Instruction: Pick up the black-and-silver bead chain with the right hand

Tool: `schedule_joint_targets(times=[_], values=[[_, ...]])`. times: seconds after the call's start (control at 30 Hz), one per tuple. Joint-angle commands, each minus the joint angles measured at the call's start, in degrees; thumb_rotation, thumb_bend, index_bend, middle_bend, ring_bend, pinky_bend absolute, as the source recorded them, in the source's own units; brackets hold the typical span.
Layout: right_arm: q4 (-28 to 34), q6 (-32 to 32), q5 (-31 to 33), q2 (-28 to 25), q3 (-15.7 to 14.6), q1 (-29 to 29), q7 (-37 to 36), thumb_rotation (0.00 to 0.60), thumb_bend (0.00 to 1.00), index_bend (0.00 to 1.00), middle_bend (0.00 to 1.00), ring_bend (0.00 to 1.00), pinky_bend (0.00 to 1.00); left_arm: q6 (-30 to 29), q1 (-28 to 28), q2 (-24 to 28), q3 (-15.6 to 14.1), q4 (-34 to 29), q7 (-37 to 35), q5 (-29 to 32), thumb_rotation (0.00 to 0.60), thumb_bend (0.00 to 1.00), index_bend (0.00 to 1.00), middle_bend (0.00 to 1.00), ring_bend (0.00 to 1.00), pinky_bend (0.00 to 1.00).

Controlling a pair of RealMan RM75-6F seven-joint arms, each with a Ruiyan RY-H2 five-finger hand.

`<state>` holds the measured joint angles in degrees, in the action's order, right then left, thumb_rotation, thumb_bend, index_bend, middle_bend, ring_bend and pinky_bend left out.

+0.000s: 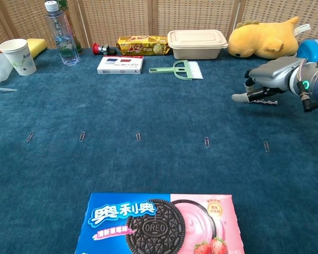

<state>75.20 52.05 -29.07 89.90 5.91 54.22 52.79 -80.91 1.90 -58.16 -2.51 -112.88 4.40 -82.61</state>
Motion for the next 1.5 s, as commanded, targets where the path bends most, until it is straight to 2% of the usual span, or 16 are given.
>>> schedule_joint_targets(times=[0.03, 0.33, 0.4, 0.47, 0.5, 0.53, 0.67, 0.73, 0.93, 1.0, 1.07, 1.1, 1.17, 1.27, 1.37, 1.5], values=[[1.46, 0.77, 0.65, -1.03, 0.01, -0.03, 0.05, 0.013, 0.38, 0.36, 0.07, 0.11, 0.28, 0.08, 0.07, -0.17, 0.06, 0.13, -0.14, -0.07, 0.585, 0.26, 0.2, 0.25, 0.2, 0.11], [3.8, 1.43, -0.37, -2.5, 0.26, -0.1, -1.71, 0.012, 0.38, 0.34, 0.07, 0.11, 0.28, -0.37, -0.1, -0.09, 0.03, -0.03, -0.18, -0.56, 0.586, 0.26, 0.2, 0.25, 0.2, 0.11], [3.82, 1.62, -1.55, -2.5, 0.58, -0.27, -2.98, 0.013, 0.38, 0.31, 0.07, 0.11, 0.28, -0.51, -0.18, -0.08, -0.01, -0.09, -0.15, -0.71, 0.585, 0.26, 0.2, 0.25, 0.2, 0.11], [4.07, 2.43, -4.2, -2.42, 1.86, -0.87, -6.37, 0.023, 0.38, 0.22, 0.07, 0.11, 0.28, -0.73, -0.31, -0.02, -0.11, -0.17, -0.15, -0.95, 0.587, 0.26, 0.2, 0.25, 0.2, 0.11], [4.03, 3.26, -6.23, -2.27, 2.48, -1.31, -8.41, 0.04, 0.38, 0.19, 0.07, 0.11, 0.28, -0.83, -0.37, 0.0, -0.13, -0.18, -0.17, -1.05, 0.587, 0.26, 0.2, 0.25, 0.2, 0.11], [3.94, 4.39, -9.18, -2.02, 3.34, -2.05, -11.63, 0.083, 0.38, 0.15, 0.08, 0.13, 0.28, -0.95, -0.46, 0.02, -0.18, -0.17, -0.21, -1.13, 0.587, 0.26, 0.2, 0.25, 0.2, 0.11], [2.68, 7.56, -18.47, -1.43, 5.17, -4.39, -21.76, 0.343, 0.38, 0.04, 0.15, 0.21, 0.32, -1.16, -0.65, 0.07, -0.26, -0.13, -0.3, -1.23, 0.589, 0.26, 0.2, 0.25, 0.2, 0.11], [2.06, 8.59, -21.54, -1.48, 5.37, -5.21, -24.65, 0.37, 0.38, 0.02, 0.15, 0.22, 0.35, -1.3, -0.71, 0.02, -0.25, -0.06, -0.36, -1.35, 0.588, 0.26, 0.2, 0.25, 0.2, 0.11], [1.94, 10.18, -26.66, -1.9, 6.55, -7.09, -31.87, 0.371, 0.38, 0.01, 0.17, 0.25, 0.4, -1.2, -0.73, -0.11, -0.32, 0.07, -0.52, -1.53, 0.584, 0.26, 0.2, 0.25, 0.2, 0.11], [1.79, 10.08, -27.63, -2.14, 6.42, -7.36, -32.7, 0.371, 0.37, 0.02, 0.24, 0.35, 0.46, -1.25, -0.74, -0.16, -0.31, 0.11, -0.55, -1.58, 0.585, 0.26, 0.2, 0.25, 0.2, 0.11], [1.41, 9.85, -29.01, -2.49, 5.88, -7.53, -32.88, 0.369, 0.36, 0.07, 0.41, 0.56, 0.57, -1.26, -0.77, -0.2, -0.29, 0.19, -0.58, -1.54, 0.584, 0.26, 0.2, 0.25, 0.2, 0.11], [1.22, 9.58, -29.73, -2.69, 5.48, -7.59, -32.78, 0.369, 0.36, 0.09, 0.47, 0.63, 0.6, -1.25, -0.77, -0.21, -0.28, 0.23, -0.58, -1.51, 0.585, 0.26, 0.2, 0.25, 0.2, 0.11], [1.16, 8.71, -30.57, -3.1, 4.78, -7.61, -32.35, 0.369, 0.35, 0.2, 0.63, 0.78, 0.69, -1.2, -0.74, -0.23, -0.25, 0.27, -0.58, -1.46, 0.585, 0.26, 0.2, 0.25, 0.2, 0.11], [1.12, 6.23, -30.58, -3.67, 3.62, -7.35, -30.92, 0.372, 0.35, 0.33, 0.75, 0.86, 0.75, -1.08, -0.68, -0.34, -0.23, 0.36, -0.6, -1.49, 0.588, 0.26, 0.2, 0.25, 0.2, 0.11], [0.19, 3.52, -29.54, -3.64, 3.3, -6.78, -29.54, 0.374, 0.35, 0.39, 0.81, 0.9, 0.76, -1.03, -0.62, -0.35, -0.14, 0.43, -0.57, -1.43, 0.585, 0.26, 0.2, 0.25, 0.2, 0.11], [-0.71, 1.62, -27.69, -3.0, 3.87, -6.17, -28.36, 0.376, 0.35, 0.44, 0.84, 0.91, 0.78, -1.51, -0.79, -0.18, 0.0, 0.42, -0.52, -1.43, 0.586, 0.26, 0.2, 0.25, 0.2, 0.11]])
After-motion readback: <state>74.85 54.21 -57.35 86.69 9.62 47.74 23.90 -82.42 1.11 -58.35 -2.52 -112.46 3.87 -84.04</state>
